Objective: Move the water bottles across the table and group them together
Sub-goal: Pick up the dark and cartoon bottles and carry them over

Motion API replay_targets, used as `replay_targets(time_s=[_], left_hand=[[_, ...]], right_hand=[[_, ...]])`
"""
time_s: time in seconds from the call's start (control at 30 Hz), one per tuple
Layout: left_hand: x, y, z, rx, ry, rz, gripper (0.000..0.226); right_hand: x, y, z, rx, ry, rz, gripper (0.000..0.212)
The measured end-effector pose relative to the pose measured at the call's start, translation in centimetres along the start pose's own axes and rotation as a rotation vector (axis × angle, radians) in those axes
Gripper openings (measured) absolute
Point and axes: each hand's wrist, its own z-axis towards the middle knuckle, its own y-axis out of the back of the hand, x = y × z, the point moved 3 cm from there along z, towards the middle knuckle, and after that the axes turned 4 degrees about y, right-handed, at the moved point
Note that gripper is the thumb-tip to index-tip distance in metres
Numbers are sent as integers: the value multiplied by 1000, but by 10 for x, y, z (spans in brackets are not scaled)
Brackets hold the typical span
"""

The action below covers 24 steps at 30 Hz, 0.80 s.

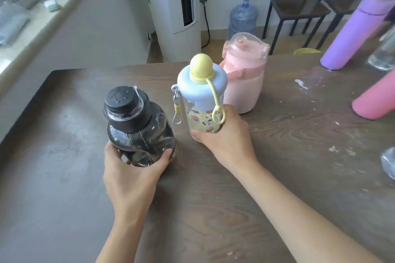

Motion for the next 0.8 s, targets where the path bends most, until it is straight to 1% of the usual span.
replay_targets(time_s=[0.1, 0.23, 0.4, 0.6, 0.8], left_hand=[[-11, -12, -61, 51, -6, -19, 81], [-33, -35, -142, 122, -17, -43, 79], [-56, -70, -234, 227, -35, -5, 89], [-86, -120, -326, 381, -84, 64, 104], [-112, -154, -396, 508, -149, 120, 106]], right_hand=[[-20, 56, -43, -34, -7, 7, 49], [-53, 136, -100, -67, -66, -16, 48], [-98, 230, -160, -145, -135, -24, 50], [-146, 323, -204, -286, -213, -77, 48], [-183, 405, -230, -397, -288, -107, 51]])
